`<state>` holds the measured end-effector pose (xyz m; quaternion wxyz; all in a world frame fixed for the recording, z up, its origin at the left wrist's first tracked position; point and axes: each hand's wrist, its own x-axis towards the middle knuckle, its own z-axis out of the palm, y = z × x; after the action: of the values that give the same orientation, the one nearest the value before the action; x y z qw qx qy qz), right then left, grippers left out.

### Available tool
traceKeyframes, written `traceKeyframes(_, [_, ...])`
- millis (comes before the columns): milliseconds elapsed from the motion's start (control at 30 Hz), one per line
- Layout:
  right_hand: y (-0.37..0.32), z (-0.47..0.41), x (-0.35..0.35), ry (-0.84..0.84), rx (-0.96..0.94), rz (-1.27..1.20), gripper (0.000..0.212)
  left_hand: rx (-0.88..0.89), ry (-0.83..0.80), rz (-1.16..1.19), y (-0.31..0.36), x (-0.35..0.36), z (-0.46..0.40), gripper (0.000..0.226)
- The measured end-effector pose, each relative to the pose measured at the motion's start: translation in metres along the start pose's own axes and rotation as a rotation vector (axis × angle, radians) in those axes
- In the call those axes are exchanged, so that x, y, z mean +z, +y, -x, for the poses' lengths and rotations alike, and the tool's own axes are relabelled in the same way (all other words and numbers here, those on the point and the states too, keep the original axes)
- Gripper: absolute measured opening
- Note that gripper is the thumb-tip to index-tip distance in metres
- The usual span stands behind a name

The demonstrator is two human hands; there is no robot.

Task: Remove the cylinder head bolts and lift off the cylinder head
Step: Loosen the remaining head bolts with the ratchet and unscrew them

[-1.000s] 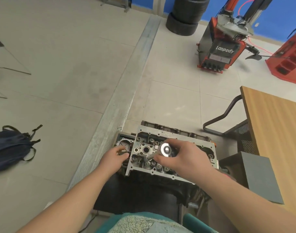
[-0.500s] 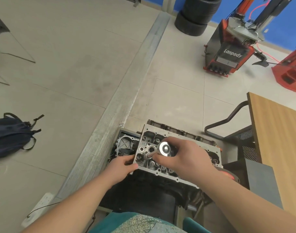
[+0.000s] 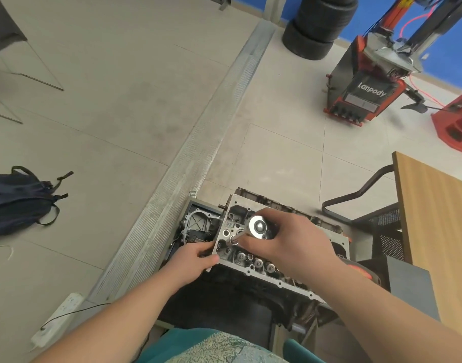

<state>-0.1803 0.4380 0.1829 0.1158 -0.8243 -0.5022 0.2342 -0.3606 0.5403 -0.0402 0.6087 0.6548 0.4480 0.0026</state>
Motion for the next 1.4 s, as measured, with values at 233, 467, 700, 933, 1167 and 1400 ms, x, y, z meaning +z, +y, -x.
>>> traceKeyframes(233, [-0.012, -0.019, 0.000, -0.017, -0.085, 0.101, 0.045, -0.017, -0.004, -0.002, -0.006, -0.002, -0.004, 0.060])
traceKeyframes(467, [-0.008, -0.041, -0.007, -0.103, -0.245, 0.294, 0.052, -0.022, -0.015, 0.016, -0.001, -0.003, 0.000, 0.058])
traceKeyframes(700, [-0.002, -0.033, -0.006, -0.208, -0.180, 0.175, 0.039, 0.331, 0.141, 0.348, 0.072, -0.013, 0.040, 0.047])
traceKeyframes(933, [0.017, -0.017, -0.019, -0.161, -0.198, -0.086, 0.062, 0.568, 0.063, 0.028, 0.177, -0.008, 0.048, 0.023])
traceKeyframes(1167, [0.069, 0.016, -0.036, -0.152, -0.128, 0.400, 0.026, 0.561, 0.181, -0.202, 0.184, -0.013, 0.047, 0.020])
traceKeyframes(1400, [0.135, 0.030, -0.059, -0.015, 0.136, -0.168, 0.051, 0.573, -0.033, -0.812, 0.222, -0.018, 0.058, 0.020])
